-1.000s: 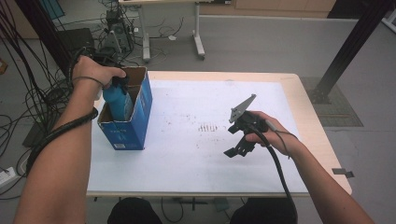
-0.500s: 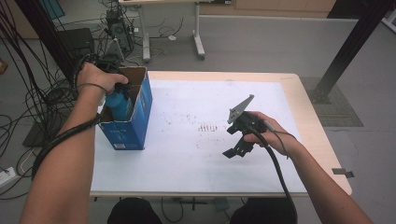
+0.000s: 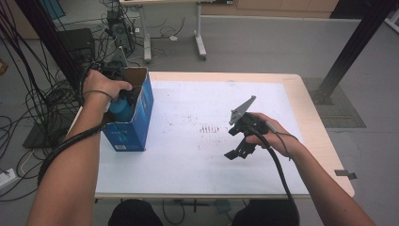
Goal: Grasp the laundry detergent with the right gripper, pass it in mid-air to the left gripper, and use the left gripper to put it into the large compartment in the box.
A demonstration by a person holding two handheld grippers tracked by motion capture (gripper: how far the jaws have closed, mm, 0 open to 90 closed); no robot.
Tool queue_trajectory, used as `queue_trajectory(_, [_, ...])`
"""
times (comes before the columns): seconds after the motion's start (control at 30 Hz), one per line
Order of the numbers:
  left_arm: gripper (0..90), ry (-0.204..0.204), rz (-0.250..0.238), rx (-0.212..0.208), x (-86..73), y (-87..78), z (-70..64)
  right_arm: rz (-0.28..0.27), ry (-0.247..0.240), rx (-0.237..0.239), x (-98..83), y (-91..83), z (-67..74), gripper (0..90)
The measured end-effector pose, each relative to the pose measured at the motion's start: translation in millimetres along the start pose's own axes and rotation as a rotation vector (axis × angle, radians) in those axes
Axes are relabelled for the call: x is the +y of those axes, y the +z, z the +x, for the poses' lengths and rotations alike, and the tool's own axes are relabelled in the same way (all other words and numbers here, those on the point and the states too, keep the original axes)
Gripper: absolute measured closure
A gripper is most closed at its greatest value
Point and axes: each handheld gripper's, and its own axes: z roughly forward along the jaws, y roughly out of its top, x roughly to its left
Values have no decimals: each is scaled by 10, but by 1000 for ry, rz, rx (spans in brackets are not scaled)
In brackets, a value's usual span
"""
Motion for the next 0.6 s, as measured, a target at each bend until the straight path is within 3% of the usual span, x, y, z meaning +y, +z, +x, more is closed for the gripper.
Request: queue_trajectory(0.6, [377, -4, 19, 11, -30, 162, -17, 3, 5, 5, -6, 11, 2, 47])
